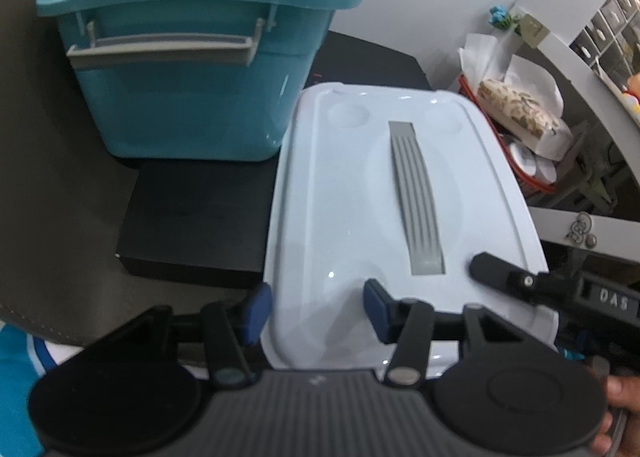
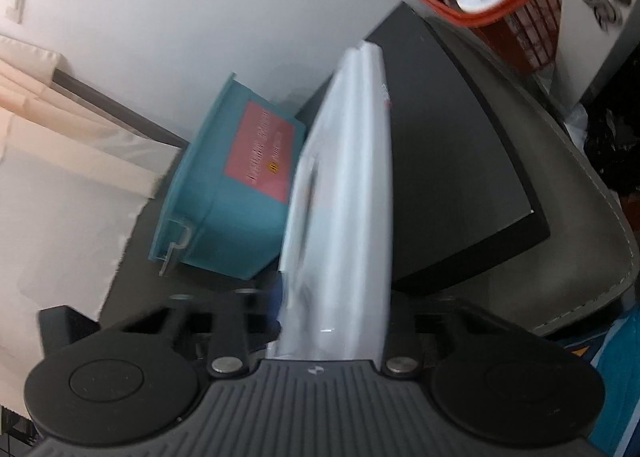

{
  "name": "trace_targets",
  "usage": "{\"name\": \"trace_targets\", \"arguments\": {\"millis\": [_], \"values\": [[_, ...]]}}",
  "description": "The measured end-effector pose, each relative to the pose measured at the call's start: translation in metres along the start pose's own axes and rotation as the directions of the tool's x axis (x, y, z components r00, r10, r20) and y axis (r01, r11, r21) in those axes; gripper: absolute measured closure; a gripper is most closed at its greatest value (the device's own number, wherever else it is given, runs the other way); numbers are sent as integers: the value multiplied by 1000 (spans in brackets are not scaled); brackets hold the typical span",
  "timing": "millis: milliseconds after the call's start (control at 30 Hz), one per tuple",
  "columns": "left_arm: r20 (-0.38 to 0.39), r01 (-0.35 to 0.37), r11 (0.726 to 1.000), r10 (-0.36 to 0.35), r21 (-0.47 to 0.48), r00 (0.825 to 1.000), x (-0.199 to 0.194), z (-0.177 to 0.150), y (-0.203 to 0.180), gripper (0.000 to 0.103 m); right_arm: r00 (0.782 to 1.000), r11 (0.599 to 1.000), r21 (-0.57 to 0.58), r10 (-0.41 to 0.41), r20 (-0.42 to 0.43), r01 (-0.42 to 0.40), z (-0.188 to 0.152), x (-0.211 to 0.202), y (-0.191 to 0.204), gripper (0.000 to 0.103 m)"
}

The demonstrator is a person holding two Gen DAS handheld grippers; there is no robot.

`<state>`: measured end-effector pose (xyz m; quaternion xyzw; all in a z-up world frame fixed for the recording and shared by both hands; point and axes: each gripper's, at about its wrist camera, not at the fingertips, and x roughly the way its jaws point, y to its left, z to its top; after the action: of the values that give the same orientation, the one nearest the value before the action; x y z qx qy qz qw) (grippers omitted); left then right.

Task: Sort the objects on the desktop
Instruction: 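Lift the white lid with the right gripper and tilt it upright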

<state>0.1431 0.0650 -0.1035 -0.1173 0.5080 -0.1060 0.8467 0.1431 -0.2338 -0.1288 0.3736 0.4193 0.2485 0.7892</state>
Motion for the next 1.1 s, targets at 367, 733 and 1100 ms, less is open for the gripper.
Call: {"name": "trace_targets", "arguments": {"millis": [367, 733, 1100], "values": [[15, -34, 999, 33, 25, 999, -30, -1, 0, 49, 995, 995, -9, 101, 7, -101, -4, -14, 16, 94], [102, -5, 1000, 4, 10, 995, -78, -3, 0, 49, 991, 989, -115, 99, 92, -88, -13, -59, 48, 94], [166, 45, 999, -47, 13, 985, -109, -3, 2, 49, 973, 993, -100, 80, 218, -59, -11, -111, 70, 96]]}}
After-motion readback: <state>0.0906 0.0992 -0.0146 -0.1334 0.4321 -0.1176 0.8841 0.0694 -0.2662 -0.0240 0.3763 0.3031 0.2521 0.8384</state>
